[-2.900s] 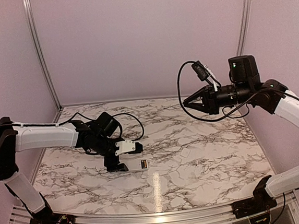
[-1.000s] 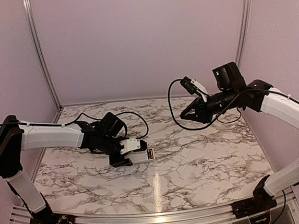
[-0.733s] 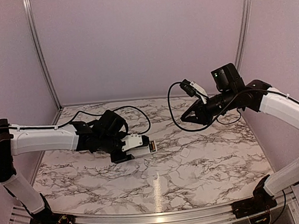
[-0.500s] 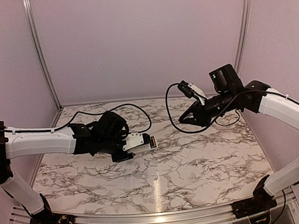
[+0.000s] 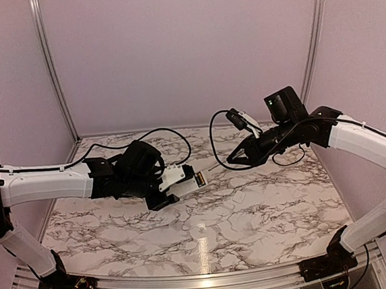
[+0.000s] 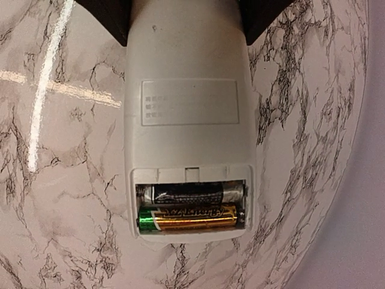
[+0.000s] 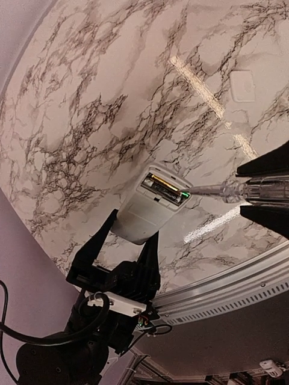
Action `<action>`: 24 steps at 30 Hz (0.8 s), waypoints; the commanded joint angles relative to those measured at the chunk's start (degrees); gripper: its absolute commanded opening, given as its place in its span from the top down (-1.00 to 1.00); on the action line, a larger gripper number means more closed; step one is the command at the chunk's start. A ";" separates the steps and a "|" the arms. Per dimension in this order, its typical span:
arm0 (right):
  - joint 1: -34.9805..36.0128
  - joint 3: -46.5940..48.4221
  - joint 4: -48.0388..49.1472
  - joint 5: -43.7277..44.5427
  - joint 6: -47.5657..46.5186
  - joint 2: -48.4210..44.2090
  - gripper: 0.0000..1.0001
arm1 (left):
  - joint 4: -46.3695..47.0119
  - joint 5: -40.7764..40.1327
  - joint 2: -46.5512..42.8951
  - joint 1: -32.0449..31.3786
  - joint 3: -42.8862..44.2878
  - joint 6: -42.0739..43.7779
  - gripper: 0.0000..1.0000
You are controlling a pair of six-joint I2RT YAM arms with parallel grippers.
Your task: Unload the batteries from the remote control
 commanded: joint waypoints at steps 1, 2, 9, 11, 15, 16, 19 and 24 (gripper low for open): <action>0.41 1.10 -0.19 -1.78 2.36 2.02 1.00 | -0.97 1.58 -1.17 -0.39 2.51 -4.87 0.59; 0.44 1.32 -0.59 -1.74 2.72 2.55 1.00 | -1.13 1.44 -0.94 -0.50 2.82 -5.40 0.60; 0.56 3.04 -1.31 -4.82 6.56 6.42 1.00 | -2.49 0.47 0.70 -1.74 4.34 -7.43 0.62; 0.46 3.26 -1.25 -5.29 7.18 6.93 1.00 | -2.99 0.34 1.07 -2.03 4.63 -7.88 0.63; 0.49 3.25 -0.79 -5.27 7.93 6.91 1.00 | -3.81 -0.43 1.46 -2.40 4.80 -8.75 0.66; 0.50 3.24 -0.79 -5.25 8.10 6.98 1.00 | -3.94 -0.44 1.45 -2.45 4.78 -8.83 0.66; 0.47 3.50 -1.11 -4.76 8.50 7.54 1.00 | -4.15 -0.77 1.19 -2.67 4.86 -9.02 0.68; 0.52 4.73 -1.67 -3.08 9.24 8.46 1.00 | -4.81 -1.20 1.14 -2.85 5.24 -9.14 0.69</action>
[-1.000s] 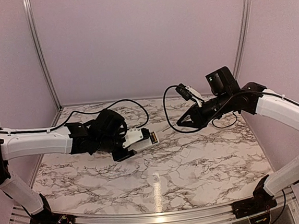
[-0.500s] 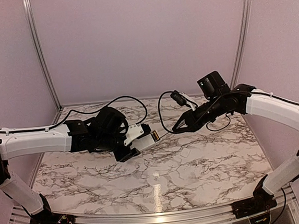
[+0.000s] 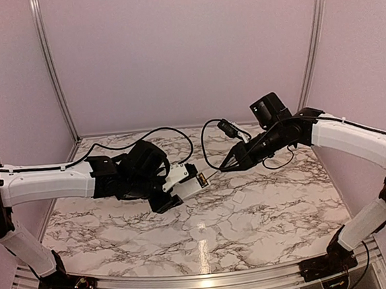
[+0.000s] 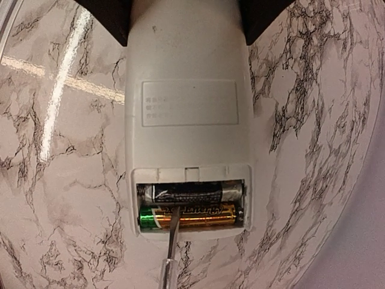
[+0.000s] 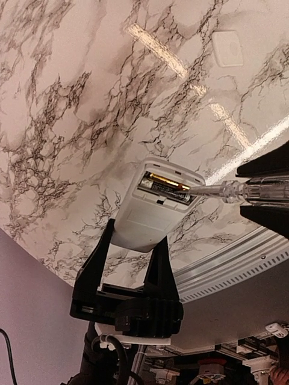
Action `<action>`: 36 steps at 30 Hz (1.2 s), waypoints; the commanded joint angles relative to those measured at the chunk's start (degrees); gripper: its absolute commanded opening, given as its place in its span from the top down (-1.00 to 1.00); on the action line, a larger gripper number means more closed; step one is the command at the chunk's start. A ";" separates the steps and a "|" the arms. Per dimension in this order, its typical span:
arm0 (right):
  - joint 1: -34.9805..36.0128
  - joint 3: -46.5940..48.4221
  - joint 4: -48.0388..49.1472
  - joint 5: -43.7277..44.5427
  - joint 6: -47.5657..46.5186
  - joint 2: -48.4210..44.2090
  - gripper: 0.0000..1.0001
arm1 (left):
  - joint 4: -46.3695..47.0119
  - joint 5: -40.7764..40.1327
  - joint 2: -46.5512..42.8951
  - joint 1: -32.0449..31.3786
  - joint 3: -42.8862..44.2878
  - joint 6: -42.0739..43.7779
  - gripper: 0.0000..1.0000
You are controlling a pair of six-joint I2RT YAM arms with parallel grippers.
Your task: Unload the batteries from the remote control
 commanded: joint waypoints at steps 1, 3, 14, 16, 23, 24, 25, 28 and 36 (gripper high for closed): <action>0.45 3.60 -1.15 1.49 1.19 1.39 1.00 | -0.65 -0.58 0.16 -0.43 2.33 -0.75 0.69; 0.66 4.09 -1.59 1.80 1.25 2.03 1.00 | -0.65 -0.58 0.06 -0.42 2.37 -0.94 0.69; 2.66 6.17 -3.42 2.89 1.38 4.55 1.00 | -1.12 0.02 -0.39 -0.57 3.04 -1.24 0.77; 4.21 7.27 -4.49 5.15 0.88 5.34 1.00 | -1.30 0.42 -0.39 -0.61 3.39 -1.36 0.77; 5.90 10.14 -7.70 7.64 1.53 8.67 1.00 | -2.94 0.83 -0.18 -0.60 4.53 -2.41 0.79; 5.90 10.29 -7.66 7.50 1.56 8.78 1.00 | -2.94 0.83 -0.25 -0.60 4.51 -2.52 0.79; 5.83 10.32 -7.68 7.06 1.66 8.85 1.00 | -2.95 0.89 -0.37 -0.60 4.46 -2.70 0.79; 5.90 9.90 -7.78 6.32 1.69 8.89 1.00 | -3.06 0.84 -0.64 -0.60 4.23 -2.91 0.79; 5.85 11.79 -10.90 10.22 2.34 8.02 1.00 | -5.48 0.54 -0.81 -0.60 3.44 -2.82 0.81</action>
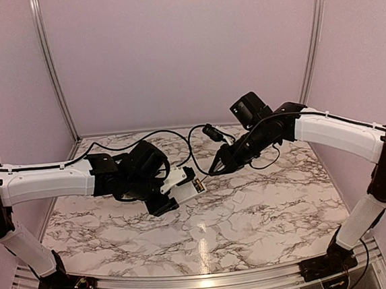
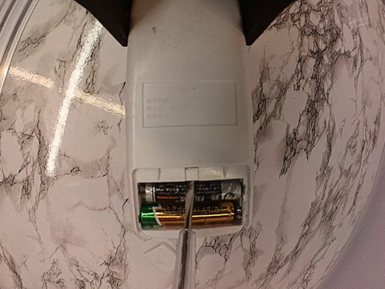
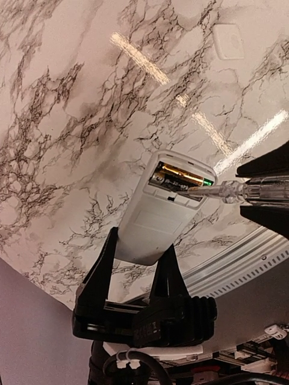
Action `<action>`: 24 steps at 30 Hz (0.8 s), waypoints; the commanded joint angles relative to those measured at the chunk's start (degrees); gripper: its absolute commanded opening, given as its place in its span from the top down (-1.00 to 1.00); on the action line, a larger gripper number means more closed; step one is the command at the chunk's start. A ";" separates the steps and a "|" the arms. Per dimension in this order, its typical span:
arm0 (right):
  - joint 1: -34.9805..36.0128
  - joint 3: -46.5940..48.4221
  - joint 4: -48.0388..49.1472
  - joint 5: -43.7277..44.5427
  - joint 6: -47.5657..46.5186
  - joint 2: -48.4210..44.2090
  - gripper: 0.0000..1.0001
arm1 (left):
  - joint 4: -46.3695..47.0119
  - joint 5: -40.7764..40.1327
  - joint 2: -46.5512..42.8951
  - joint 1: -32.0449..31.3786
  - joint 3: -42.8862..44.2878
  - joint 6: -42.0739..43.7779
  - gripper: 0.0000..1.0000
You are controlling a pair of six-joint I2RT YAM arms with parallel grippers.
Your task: Unload the batteries from the remote control
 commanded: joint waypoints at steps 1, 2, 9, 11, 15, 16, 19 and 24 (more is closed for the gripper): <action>0.65 3.08 -5.31 4.09 0.72 0.06 1.00 | 0.75 0.65 -0.94 -0.47 1.73 -0.53 0.82; 0.65 3.45 -5.71 4.19 0.75 0.04 1.00 | 0.54 0.71 -1.00 -0.47 1.60 -0.59 0.83; 0.63 4.84 -6.64 4.66 1.34 -0.57 1.00 | 0.25 0.95 -1.40 -0.47 0.45 -0.85 0.86; 0.61 5.49 -6.89 4.68 1.45 -0.73 1.00 | 0.13 0.60 -1.25 -0.47 0.31 -1.07 0.86; 0.65 5.82 -6.82 4.53 1.31 -0.52 1.00 | 0.32 0.82 -1.33 -0.47 0.21 -1.25 0.87; 0.65 5.48 -6.59 4.45 1.32 -0.37 1.00 | 0.30 0.84 -1.31 -0.47 0.35 -1.35 0.87; 0.64 4.72 -5.63 3.92 1.54 0.00 1.00 | 0.30 0.92 -1.21 -0.47 0.79 -1.50 0.87; 0.68 5.39 -6.07 5.06 1.13 1.34 1.00 | -0.34 1.14 -0.71 -0.56 2.40 -2.14 0.88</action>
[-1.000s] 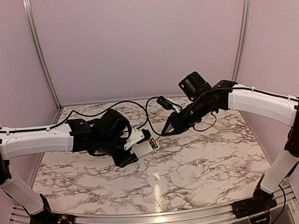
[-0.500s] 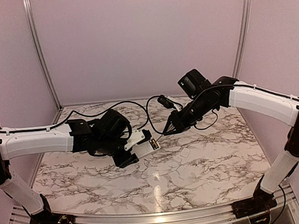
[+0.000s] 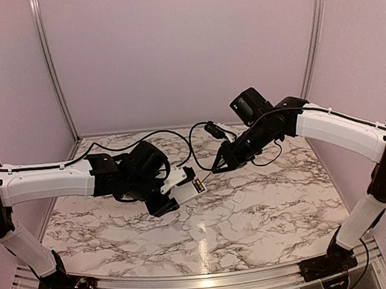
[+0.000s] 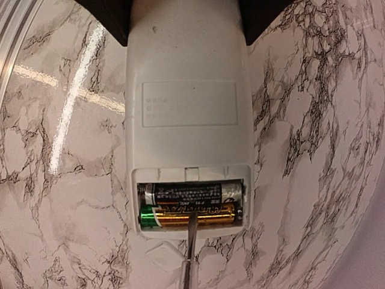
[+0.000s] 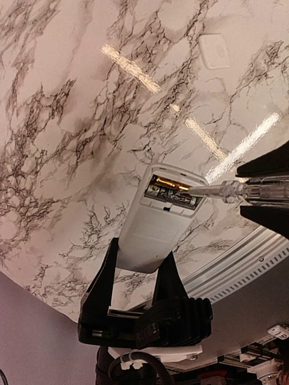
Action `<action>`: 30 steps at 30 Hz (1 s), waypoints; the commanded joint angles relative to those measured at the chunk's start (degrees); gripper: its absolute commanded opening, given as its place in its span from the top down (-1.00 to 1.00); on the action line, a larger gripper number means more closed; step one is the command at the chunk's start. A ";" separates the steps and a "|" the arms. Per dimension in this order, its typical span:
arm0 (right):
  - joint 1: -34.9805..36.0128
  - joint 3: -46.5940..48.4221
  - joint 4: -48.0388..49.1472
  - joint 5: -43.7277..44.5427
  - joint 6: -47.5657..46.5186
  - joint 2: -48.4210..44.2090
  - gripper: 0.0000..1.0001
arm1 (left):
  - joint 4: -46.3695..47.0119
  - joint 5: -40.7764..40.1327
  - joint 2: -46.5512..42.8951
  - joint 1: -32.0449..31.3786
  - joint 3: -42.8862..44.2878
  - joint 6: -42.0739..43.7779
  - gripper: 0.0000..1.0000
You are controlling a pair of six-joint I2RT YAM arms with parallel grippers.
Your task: Unload the batteries from the remote control
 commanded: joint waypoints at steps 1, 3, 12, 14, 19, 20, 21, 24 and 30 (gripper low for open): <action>0.38 2.00 -1.44 2.54 -0.15 1.73 1.00 | -0.32 0.75 -0.61 -0.34 2.63 -1.03 0.88; 0.40 2.55 -2.54 3.34 -0.74 2.37 1.00 | -0.81 0.77 -0.43 -0.34 3.15 -1.40 0.88; 2.01 6.04 -6.57 7.08 -3.20 4.92 1.00 | -3.07 0.54 0.93 -0.43 5.31 -2.45 0.88; 3.39 7.68 -8.05 7.75 -3.85 6.35 1.00 | -3.68 0.74 1.53 -0.50 5.98 -2.66 0.88; 5.54 10.60 -9.63 9.88 -4.17 8.74 1.00 | -4.34 0.73 2.71 -0.71 7.53 -2.88 0.88; 5.61 11.22 -10.26 10.16 -4.33 9.10 1.00 | -4.34 0.70 2.87 -0.69 7.69 -2.93 0.89; 5.62 11.63 -10.61 10.52 -4.42 9.44 1.00 | -4.33 0.76 2.99 -0.69 7.70 -3.05 0.89; 5.62 11.54 -10.64 10.44 -4.84 9.77 1.00 | -4.34 0.96 3.17 -0.69 7.78 -3.22 0.90; 5.62 7.64 -8.16 6.84 -4.47 9.10 1.00 | -4.10 0.88 2.70 -0.69 7.71 -3.52 0.92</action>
